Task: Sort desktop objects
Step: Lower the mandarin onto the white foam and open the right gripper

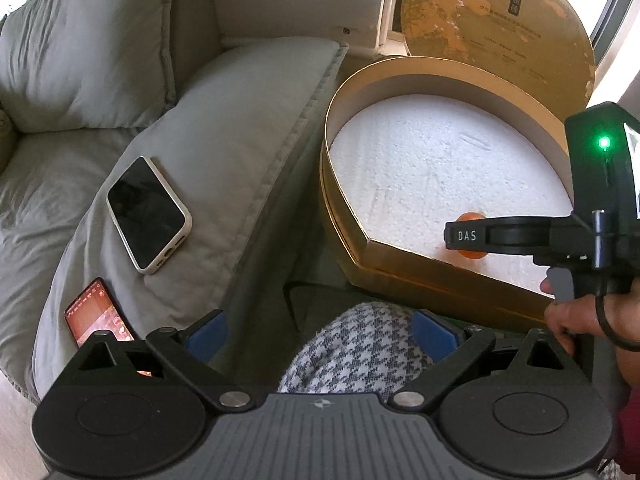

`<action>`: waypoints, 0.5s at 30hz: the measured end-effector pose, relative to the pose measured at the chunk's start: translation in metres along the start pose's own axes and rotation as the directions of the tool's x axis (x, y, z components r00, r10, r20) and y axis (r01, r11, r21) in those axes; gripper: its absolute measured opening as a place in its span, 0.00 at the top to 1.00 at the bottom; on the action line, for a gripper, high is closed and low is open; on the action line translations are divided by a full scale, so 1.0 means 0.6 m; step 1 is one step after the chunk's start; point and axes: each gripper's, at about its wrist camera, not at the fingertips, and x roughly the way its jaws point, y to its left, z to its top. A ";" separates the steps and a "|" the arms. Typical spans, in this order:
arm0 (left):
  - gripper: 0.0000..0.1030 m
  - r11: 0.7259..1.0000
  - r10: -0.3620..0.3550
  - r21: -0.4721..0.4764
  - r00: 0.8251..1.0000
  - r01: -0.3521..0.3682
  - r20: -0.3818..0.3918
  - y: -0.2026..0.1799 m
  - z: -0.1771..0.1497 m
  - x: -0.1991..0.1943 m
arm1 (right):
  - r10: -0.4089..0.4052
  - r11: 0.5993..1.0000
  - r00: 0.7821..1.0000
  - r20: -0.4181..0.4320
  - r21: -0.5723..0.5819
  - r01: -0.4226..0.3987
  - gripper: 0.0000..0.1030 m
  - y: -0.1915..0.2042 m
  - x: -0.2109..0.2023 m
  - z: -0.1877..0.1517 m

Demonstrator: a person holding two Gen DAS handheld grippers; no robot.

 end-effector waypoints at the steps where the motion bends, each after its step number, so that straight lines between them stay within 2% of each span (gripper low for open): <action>1: 0.04 1.000 0.001 0.000 1.000 -0.001 0.000 0.000 0.000 0.000 | -0.002 1.000 1.000 0.002 -0.004 0.002 0.55 0.001 -0.001 0.001; 8: 0.04 1.000 0.006 0.007 1.000 -0.006 0.010 -0.005 0.001 -0.007 | 0.019 1.000 1.000 -0.022 -0.019 -0.020 0.49 -0.004 -0.004 0.005; 14: 0.04 1.000 0.012 0.017 1.000 -0.013 0.023 -0.013 -0.002 -0.019 | 0.073 0.997 0.997 -0.012 0.020 -0.073 0.48 -0.029 -0.045 -0.005; 15: 0.04 1.000 0.012 0.022 1.000 -0.013 0.027 -0.016 -0.004 -0.022 | 0.086 0.996 0.996 -0.001 0.026 -0.086 0.44 -0.033 -0.055 -0.008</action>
